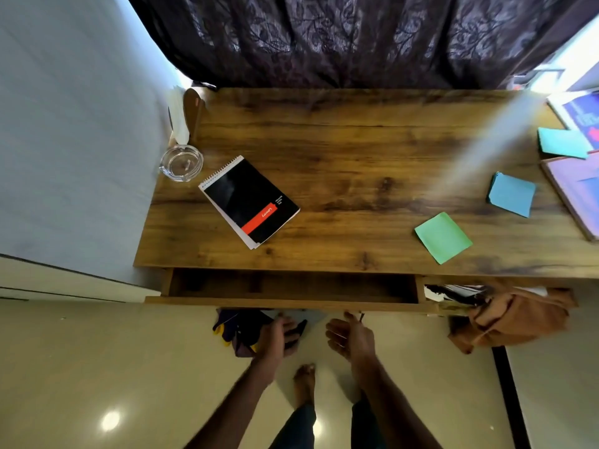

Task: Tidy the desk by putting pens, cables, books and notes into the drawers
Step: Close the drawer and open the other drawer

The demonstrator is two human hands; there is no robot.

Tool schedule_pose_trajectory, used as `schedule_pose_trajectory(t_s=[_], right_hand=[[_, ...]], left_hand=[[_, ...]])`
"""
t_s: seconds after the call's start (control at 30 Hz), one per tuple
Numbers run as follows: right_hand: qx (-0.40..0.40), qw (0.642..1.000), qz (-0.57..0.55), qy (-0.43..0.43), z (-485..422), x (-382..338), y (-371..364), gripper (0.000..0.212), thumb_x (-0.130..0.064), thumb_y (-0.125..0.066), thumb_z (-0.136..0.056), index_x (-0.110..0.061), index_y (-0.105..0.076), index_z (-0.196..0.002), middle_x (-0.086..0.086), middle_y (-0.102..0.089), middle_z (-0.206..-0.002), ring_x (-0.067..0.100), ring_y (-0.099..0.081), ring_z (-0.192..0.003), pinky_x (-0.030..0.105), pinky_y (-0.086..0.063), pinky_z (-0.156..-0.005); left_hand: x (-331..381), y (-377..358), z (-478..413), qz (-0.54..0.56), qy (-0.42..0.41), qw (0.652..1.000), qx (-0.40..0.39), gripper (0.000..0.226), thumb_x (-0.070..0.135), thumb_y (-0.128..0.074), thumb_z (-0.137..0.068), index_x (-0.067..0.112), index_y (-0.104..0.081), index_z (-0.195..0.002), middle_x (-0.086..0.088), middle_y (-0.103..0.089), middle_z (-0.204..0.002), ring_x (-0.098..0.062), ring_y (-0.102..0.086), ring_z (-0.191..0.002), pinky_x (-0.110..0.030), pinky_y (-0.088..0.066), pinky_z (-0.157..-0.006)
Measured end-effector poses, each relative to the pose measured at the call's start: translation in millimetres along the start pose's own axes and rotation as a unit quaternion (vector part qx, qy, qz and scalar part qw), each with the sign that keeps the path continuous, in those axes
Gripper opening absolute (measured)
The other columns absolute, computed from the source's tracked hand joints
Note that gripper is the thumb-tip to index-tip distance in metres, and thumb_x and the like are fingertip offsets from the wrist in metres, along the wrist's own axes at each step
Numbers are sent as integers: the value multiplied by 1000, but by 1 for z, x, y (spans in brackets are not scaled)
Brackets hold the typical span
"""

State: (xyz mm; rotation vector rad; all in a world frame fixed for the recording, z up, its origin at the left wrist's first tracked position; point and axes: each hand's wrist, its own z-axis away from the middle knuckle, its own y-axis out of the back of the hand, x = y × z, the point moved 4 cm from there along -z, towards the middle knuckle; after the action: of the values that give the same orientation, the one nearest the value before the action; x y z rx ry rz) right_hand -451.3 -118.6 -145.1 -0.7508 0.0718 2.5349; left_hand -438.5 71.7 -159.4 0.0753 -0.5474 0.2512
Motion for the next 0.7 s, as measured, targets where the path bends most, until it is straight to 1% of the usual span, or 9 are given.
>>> schedule_pose_trajectory(t_s=[0.03,0.1,0.17,0.2,0.3,0.4,0.5,0.63,0.7], right_hand=[[-19,993,95,73,21,-7,-6,30,-30,-51,-104,-9,-71,-98,10,-76,-93,24,-73,-93,43,-59,-86],[-36,939,241,242,50,-25,-18,22,-29,-56,-101,-16,-72,-91,2,-74,-85,11,-71,-82,28,-59,-70],[1,840,375,392,57,-45,-28,10,-27,-62,-97,-21,-68,-101,-5,-69,-96,4,-66,-90,22,-56,-71],[14,784,443,435,54,-51,-33,17,-28,-64,-95,-21,-66,-110,-4,-68,-108,4,-62,-102,24,-55,-81],[27,686,603,406,25,-54,-35,36,-41,-54,-97,-18,-60,-124,2,-62,-130,20,-52,-128,40,-39,-112],[16,641,661,390,34,-53,-28,31,-39,-43,-103,-20,-58,-123,2,-64,-125,19,-56,-121,36,-35,-113],[11,640,666,384,48,-54,-20,29,-30,-42,-104,-16,-60,-123,7,-66,-122,24,-58,-117,37,-42,-103],[-5,644,670,369,63,-28,-6,29,-24,-43,-102,-16,-65,-119,8,-71,-113,27,-65,-105,37,-47,-100],[-9,659,662,356,71,-9,6,29,-23,-44,-100,-19,-66,-120,5,-72,-113,25,-68,-102,37,-54,-93]], left_hand=[[6,1,18,-163,-117,979,22,48,54,-56,-90,14,-67,-114,-4,-73,-109,-22,-69,-104,-45,-58,-89],[22,-6,52,-379,-362,850,52,34,46,-59,-90,23,-64,-115,12,-65,-110,-5,-61,-105,-25,-53,-84],[42,-16,68,-452,-512,727,74,29,33,-61,-95,20,-60,-120,10,-58,-119,-2,-50,-114,-21,-43,-92],[52,-21,69,-462,-536,701,80,30,31,-60,-96,19,-59,-123,7,-57,-124,-5,-48,-118,-23,-42,-96],[66,-32,48,-559,-494,660,84,32,37,-45,-101,19,-56,-126,1,-58,-126,-16,-53,-119,-32,-44,-101],[52,-37,35,-664,-422,614,59,38,38,-25,-107,21,-58,-116,-1,-61,-118,-20,-57,-109,-37,-40,-99],[47,-36,45,-647,-442,618,63,37,32,-26,-107,19,-60,-112,-3,-63,-113,-23,-59,-107,-38,-40,-98],[21,-21,62,-662,-440,605,36,38,26,-31,-107,14,-61,-126,-5,-65,-121,-25,-59,-114,-38,-40,-99],[9,-13,78,-668,-436,603,12,35,24,-32,-106,13,-64,-117,-6,-67,-114,-25,-62,-108,-36,-42,-91]])
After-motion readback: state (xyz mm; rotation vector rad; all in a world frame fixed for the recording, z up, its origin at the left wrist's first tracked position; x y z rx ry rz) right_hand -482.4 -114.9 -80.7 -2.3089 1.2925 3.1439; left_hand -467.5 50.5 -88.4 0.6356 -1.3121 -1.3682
